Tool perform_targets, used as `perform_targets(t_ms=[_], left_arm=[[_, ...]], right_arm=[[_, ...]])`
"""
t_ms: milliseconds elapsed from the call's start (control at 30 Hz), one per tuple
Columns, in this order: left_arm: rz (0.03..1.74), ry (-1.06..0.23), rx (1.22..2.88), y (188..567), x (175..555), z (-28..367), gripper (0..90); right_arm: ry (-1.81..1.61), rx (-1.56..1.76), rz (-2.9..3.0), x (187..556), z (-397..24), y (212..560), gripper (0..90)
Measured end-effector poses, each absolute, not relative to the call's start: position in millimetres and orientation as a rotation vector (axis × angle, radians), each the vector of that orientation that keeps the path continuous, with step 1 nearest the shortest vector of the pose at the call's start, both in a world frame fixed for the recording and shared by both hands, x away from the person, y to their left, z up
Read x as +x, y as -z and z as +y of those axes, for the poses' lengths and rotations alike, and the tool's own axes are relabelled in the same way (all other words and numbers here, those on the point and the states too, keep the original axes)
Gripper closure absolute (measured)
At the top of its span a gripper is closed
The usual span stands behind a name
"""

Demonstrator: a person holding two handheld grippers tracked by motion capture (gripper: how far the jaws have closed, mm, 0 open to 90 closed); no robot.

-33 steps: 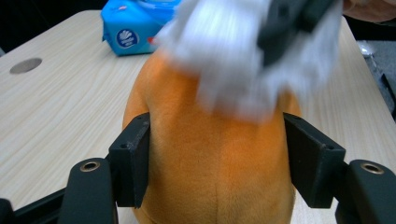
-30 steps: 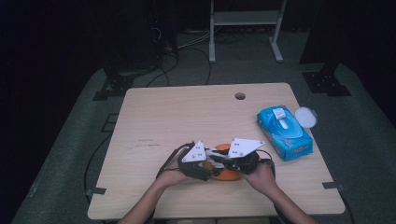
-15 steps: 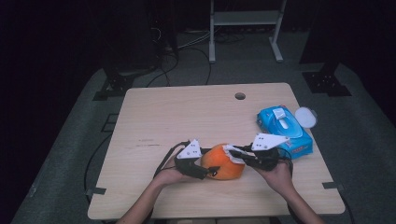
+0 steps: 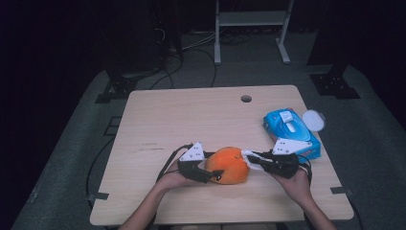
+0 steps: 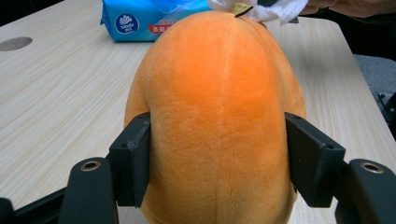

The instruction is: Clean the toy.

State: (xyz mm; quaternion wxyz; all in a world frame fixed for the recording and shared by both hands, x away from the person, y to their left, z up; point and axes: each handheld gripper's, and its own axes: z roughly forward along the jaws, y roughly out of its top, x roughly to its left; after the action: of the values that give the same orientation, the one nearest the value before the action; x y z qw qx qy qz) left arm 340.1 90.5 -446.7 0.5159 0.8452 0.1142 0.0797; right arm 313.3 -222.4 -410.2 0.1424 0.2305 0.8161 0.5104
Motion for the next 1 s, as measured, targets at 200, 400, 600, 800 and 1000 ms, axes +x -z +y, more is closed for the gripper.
perform_targets(t_ms=[200, 400, 600, 800, 1000], left_arm=[[0.280, -0.190, 2.037, 448, 341, 93, 32.3], [0.295, -0.169, 2.035, 449, 343, 96, 32.2], [0.316, -0.158, 2.031, 450, 346, 98, 32.3], [0.328, -0.158, 2.030, 450, 346, 97, 32.2], [0.342, -0.159, 2.030, 450, 346, 95, 32.0]], right_arm=[[-1.509, 0.634, 2.353, 316, -206, 404, 80.7], [-1.511, 0.642, 2.356, 319, -210, 410, 80.6], [-1.497, 0.715, 2.334, 315, -228, 416, 80.6], [-1.522, 0.684, 2.324, 312, -223, 412, 80.6], [-1.541, 0.594, 2.360, 308, -196, 411, 80.5]])
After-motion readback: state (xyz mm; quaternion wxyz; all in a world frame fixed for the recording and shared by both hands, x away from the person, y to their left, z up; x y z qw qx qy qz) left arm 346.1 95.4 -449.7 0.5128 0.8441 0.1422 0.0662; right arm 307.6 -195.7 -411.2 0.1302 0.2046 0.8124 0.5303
